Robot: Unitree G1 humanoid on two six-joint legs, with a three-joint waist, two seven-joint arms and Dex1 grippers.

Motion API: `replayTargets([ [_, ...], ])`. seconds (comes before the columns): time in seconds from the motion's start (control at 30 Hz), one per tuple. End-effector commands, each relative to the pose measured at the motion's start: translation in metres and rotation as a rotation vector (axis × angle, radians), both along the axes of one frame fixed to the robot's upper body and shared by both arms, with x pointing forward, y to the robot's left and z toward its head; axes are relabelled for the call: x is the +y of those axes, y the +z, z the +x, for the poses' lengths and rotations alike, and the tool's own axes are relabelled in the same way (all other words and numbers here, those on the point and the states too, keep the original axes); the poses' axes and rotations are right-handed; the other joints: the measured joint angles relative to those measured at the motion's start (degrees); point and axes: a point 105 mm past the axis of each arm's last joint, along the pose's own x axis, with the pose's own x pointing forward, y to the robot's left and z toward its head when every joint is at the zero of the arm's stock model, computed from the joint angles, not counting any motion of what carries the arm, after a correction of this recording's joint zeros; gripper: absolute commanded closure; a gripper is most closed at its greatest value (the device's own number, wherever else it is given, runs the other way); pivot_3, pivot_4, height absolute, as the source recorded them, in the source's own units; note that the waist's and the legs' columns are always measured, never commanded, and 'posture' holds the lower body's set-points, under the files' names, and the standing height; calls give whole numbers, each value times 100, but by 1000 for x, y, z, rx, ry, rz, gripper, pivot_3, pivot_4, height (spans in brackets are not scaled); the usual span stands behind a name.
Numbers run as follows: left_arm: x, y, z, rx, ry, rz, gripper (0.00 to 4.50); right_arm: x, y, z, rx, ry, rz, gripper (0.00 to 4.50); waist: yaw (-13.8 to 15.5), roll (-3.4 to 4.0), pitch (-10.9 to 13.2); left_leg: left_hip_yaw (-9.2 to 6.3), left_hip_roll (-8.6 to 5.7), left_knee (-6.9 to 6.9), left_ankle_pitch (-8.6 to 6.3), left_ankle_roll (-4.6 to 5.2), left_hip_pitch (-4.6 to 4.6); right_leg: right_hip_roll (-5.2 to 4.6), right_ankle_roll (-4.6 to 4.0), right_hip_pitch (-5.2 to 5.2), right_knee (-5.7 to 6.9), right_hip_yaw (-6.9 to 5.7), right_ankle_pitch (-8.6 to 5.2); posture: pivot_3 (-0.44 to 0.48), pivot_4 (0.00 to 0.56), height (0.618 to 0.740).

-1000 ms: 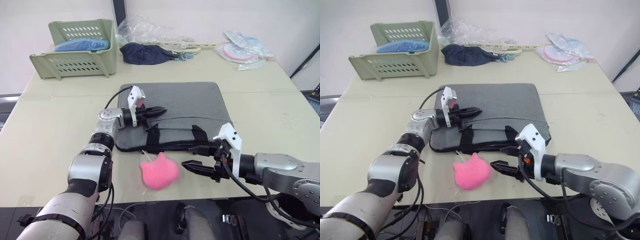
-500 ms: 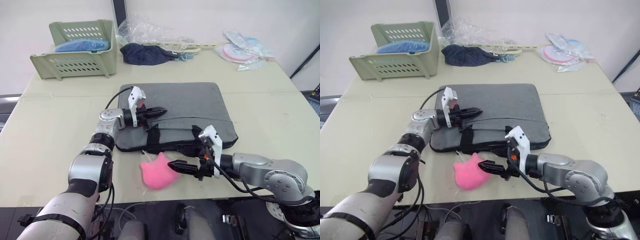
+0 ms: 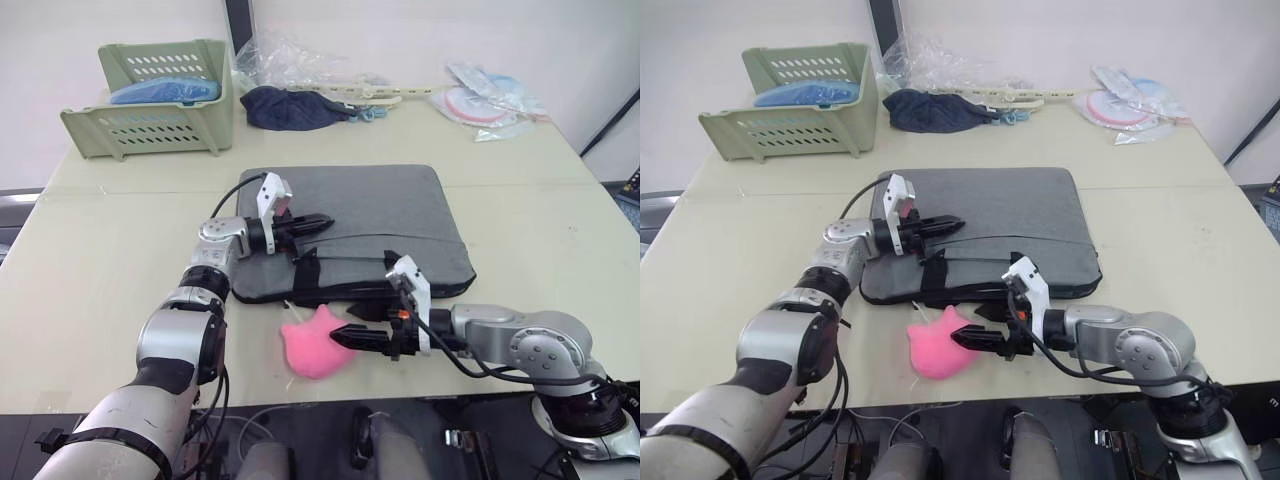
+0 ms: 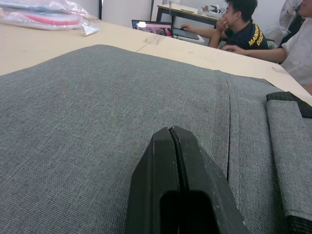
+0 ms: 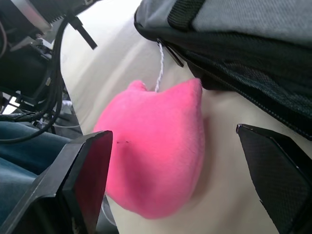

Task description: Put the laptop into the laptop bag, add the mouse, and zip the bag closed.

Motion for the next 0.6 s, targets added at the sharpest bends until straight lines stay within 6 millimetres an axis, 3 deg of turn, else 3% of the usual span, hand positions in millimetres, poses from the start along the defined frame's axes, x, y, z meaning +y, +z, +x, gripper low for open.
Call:
replayTargets([
  [0.03, -5, -28, -7, 99, -13, 37, 4500, 3, 3, -6, -3, 71, -7, 41, 0, 0, 0, 0, 0, 0, 0, 0, 0, 0, 0, 0, 0, 0, 0, 0, 150, 740],
  [0.27, -5, -28, -7, 94, -10, 37, 4500, 3, -1, -6, 6, 118, -52, 41, 0, 1, -1, -2, 0, 3, 0, 0, -2, -1, 0, 0, 0, -2, 0, 0, 150, 740],
  [0.43, -5, -27, -7, 92, -8, 36, 4500, 4, -3, -6, 3, 132, -65, 1696, 0, 2, -2, -3, -1, 4, 0, 0, -2, -1, 1, 0, 0, -3, 0, 0, 150, 740],
  [0.6, -6, -27, -7, 90, -8, 38, 4500, 4, -3, -6, 0, 134, -66, 4003, 0, 3, -2, -3, -1, 4, 0, 0, -2, -2, 1, 0, 0, -3, 1, 0, 150, 740],
])
